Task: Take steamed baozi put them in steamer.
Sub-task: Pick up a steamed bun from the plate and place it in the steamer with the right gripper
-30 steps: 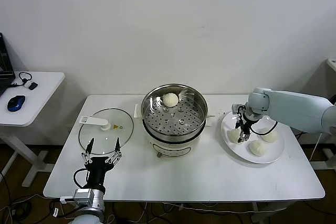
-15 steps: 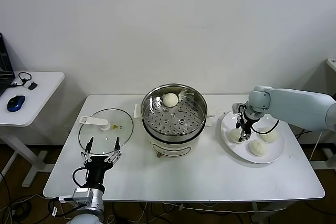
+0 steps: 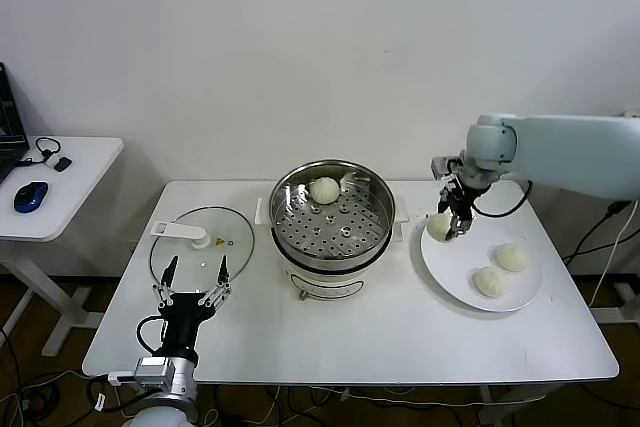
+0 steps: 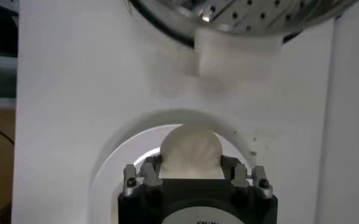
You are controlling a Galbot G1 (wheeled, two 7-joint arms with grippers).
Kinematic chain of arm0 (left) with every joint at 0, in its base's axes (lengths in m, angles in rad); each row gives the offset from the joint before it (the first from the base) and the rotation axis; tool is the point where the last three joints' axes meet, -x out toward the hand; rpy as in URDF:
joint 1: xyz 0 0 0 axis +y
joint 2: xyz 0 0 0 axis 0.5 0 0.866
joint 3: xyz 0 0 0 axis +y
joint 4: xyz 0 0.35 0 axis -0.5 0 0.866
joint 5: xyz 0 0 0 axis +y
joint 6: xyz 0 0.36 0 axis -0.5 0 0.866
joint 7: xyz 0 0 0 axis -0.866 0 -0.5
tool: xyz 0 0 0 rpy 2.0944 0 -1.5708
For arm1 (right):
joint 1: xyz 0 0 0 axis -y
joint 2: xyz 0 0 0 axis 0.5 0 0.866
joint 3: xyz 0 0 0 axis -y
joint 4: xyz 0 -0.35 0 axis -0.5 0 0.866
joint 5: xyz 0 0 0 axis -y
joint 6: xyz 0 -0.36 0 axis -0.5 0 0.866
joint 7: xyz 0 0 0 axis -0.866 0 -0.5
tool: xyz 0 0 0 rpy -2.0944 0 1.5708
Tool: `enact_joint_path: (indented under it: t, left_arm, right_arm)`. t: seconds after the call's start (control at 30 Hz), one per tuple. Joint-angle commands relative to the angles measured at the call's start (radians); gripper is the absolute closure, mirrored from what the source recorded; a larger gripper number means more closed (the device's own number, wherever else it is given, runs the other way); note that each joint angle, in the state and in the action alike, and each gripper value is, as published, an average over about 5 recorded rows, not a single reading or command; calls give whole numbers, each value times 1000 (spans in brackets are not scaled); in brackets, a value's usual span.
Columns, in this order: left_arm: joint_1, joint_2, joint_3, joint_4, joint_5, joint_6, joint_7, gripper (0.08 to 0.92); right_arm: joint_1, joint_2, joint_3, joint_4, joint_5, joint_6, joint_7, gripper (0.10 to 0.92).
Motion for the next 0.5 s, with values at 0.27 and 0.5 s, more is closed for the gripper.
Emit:
enact_joint_path:
  t: [0.27,0.5]
  left_arm:
    - [9,6,3,-45,-4,4,3,177]
    - [16,2,9,-52,4,4,4,177]
  right_arm:
    - [283,177,38,192,252,-67,0,372]
    - [118,306,156,73,267,-125,53,367]
